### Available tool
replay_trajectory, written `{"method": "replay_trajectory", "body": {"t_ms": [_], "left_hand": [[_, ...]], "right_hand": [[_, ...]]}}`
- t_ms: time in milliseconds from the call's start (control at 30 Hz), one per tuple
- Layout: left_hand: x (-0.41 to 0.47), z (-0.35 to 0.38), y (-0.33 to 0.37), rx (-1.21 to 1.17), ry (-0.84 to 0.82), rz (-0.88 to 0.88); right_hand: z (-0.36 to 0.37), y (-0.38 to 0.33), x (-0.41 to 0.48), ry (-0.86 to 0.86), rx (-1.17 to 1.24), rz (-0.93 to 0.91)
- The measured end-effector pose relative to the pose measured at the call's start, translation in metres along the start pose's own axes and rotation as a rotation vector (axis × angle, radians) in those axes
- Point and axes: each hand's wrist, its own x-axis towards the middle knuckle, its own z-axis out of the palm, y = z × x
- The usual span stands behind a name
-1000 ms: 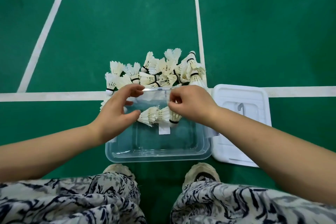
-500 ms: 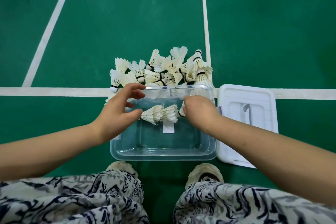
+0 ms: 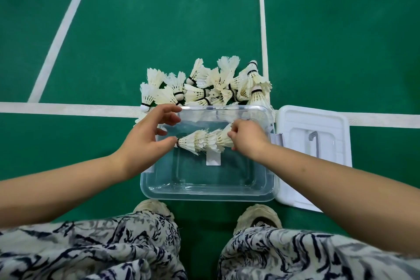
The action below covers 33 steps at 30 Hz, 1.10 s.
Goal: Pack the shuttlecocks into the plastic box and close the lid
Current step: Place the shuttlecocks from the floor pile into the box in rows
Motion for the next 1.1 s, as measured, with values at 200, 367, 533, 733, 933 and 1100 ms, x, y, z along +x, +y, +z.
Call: {"method": "replay_trajectory", "body": {"t_ms": [200,367,533,733,933,1100], "left_hand": [[0.0,-0.002,-0.002,-0.017,0.006,-0.02],[0.0,-0.003,-0.005,-0.015,0.007,-0.024],[0.001,0.0,-0.003,-0.013,-0.014,-0.012],[0.006,0.005,0.006,-0.008,-0.041,0.016],[0.024,0.005,0.032,-0.049,-0.06,0.048],[0.043,-0.006,0.053,-0.023,-0.046,0.095]], "right_hand": [[0.004,0.001,0.005,-0.057,0.22,0.084],[0.01,0.001,0.007,-0.103,0.265,0.112],[0.011,0.003,0.004,-0.151,0.137,0.143],[0.001,-0.006,-0.01,-0.048,0.206,0.128],[-0.031,-0.027,-0.019,0.19,0.329,-0.114],[-0.065,-0.038,-0.002,0.344,0.386,-0.148]]}}
